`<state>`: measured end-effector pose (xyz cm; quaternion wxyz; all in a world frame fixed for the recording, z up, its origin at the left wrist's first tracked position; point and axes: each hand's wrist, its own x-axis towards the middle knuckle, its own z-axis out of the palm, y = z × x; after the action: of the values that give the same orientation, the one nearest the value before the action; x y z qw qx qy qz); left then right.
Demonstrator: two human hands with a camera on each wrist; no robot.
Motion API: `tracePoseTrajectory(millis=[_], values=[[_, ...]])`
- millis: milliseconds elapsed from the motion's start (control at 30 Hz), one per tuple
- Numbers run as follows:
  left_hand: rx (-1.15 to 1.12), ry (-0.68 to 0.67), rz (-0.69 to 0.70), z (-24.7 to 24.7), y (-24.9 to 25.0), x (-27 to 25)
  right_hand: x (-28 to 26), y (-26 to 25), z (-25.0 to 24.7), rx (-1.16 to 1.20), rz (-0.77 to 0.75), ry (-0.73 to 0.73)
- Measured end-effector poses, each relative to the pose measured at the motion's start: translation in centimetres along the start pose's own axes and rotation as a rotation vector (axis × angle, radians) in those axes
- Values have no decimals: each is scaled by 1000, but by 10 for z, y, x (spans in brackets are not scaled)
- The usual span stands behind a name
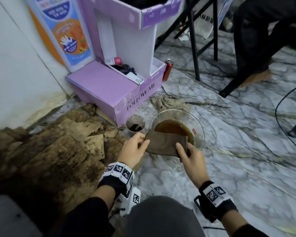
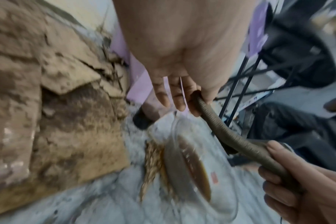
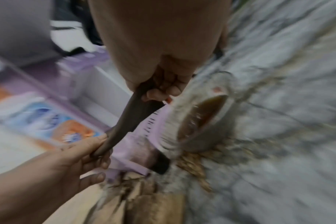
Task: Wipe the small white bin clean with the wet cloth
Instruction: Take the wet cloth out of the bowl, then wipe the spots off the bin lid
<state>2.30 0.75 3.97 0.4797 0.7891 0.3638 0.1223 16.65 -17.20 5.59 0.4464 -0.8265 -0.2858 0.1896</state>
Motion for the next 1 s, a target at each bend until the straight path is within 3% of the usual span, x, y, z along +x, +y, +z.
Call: tracePoseTrajectory(millis=[167, 333, 567, 767, 1000], values=[[-116, 207, 19, -71, 43, -49, -1, -91, -19, 39, -224, -106], [-85, 447, 38, -153, 80, -125, -29, -200, -28, 31, -419, -375], [-22, 794, -6, -239, 86, -243, -80, -313, 18, -96, -686, -632], [-33, 955, -81, -277, 64, -336, -144, -350, 83, -77, -779, -766], [178, 1007, -258, -294, 11, -400, -212, -333, 158, -40, -769, -808]])
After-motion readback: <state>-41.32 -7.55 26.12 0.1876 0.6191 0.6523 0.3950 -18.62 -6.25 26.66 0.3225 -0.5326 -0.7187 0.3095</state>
